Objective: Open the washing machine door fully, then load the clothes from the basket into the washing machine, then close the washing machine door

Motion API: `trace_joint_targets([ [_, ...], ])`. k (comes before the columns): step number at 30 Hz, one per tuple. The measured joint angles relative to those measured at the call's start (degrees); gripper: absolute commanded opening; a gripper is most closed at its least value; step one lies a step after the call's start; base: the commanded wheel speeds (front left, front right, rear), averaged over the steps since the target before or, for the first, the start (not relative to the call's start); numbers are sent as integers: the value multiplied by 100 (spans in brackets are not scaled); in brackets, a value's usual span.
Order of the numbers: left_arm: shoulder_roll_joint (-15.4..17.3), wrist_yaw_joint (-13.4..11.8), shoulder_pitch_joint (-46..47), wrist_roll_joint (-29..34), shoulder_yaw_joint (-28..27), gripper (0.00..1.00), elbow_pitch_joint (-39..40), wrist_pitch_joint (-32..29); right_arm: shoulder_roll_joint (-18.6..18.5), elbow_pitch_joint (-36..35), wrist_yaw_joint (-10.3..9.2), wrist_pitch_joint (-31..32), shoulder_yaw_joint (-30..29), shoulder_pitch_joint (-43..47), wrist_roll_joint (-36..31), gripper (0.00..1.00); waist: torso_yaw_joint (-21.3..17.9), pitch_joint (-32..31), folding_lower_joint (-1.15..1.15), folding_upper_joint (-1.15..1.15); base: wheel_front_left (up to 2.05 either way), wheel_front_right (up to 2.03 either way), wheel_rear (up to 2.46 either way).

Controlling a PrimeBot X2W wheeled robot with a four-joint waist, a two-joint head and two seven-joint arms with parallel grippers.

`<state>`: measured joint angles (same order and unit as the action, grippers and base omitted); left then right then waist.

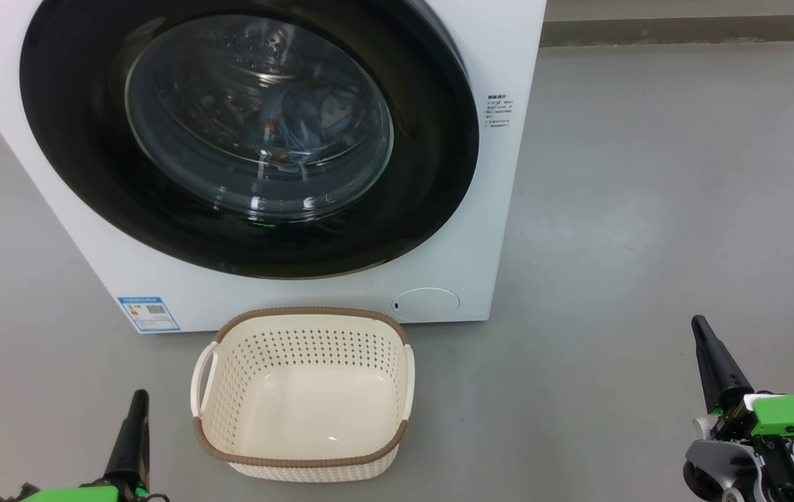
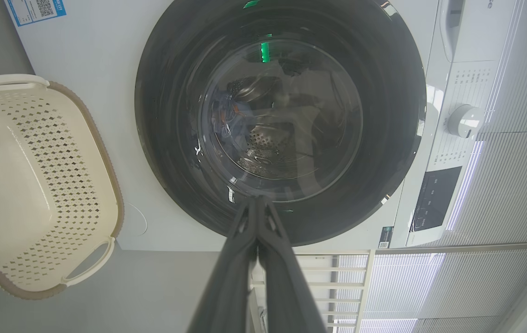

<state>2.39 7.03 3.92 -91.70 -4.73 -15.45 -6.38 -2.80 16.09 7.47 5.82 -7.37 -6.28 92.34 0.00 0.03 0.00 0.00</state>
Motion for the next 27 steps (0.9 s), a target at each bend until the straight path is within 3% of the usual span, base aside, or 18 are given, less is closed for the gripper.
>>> trace_joint_targets([
  [27,-1,0,1,0,0,0,0,0,20,0,0,1,-5,1,-1,0,0,0,0,0,0,0,0],
])
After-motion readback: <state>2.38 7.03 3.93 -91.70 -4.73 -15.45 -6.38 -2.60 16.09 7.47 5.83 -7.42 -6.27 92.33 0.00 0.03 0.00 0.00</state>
